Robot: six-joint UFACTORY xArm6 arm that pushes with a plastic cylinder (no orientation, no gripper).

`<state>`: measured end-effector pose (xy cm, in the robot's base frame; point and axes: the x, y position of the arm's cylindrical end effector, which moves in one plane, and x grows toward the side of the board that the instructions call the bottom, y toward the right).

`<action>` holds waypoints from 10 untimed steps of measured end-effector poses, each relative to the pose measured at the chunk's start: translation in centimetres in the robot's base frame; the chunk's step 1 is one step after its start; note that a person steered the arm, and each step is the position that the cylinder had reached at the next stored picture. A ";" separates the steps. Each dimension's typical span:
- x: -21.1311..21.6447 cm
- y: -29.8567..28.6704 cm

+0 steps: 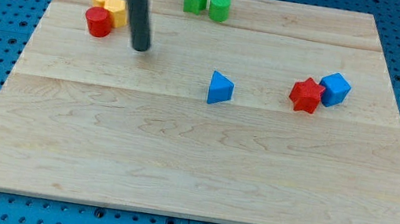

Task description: Push the blue triangle to the group of blocks

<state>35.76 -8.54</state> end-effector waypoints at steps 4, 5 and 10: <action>8.9 15.1; 10.8 10.1; -0.1 -6.3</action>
<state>35.71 -14.80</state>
